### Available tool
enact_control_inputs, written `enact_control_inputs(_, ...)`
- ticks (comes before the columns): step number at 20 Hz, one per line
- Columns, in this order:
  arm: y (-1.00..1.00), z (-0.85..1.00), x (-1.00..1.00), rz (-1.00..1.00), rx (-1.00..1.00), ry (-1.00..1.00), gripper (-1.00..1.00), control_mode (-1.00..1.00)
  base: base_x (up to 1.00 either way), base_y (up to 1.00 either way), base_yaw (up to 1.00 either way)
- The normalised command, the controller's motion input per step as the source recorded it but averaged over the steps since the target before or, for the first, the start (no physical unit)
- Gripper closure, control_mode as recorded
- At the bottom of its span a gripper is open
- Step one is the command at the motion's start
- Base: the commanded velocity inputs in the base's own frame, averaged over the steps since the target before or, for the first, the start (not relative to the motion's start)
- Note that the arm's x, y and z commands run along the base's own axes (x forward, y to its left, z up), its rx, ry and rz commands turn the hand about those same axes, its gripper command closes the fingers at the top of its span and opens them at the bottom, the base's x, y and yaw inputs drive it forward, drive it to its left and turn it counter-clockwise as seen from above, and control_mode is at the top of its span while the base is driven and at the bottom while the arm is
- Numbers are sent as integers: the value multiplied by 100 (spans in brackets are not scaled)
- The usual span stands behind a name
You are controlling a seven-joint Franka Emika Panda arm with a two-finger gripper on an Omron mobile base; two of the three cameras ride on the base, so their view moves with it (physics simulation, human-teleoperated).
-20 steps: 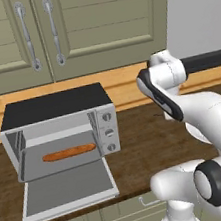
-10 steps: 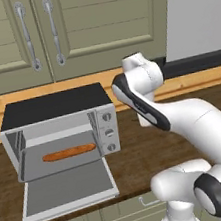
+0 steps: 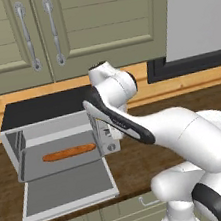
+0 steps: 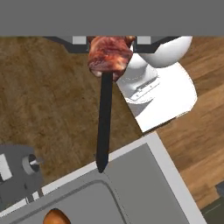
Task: Pick up the kebab skewer and baguette bread, and place them inside the toaster oven. Close the toaster oven door and start by setting the timer.
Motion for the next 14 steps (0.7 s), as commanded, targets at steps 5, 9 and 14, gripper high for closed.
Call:
enact_control_inputs(5, 100, 0, 0, 8, -8, -5, 100, -100, 0, 0, 0)
enact_control_inputs(9, 100, -6, 0, 15, -10, -11, 100, -100, 0, 0, 0)
enact_control_inputs(14, 80, -17, 5, 16, -1, -25, 100, -100, 0, 0, 0)
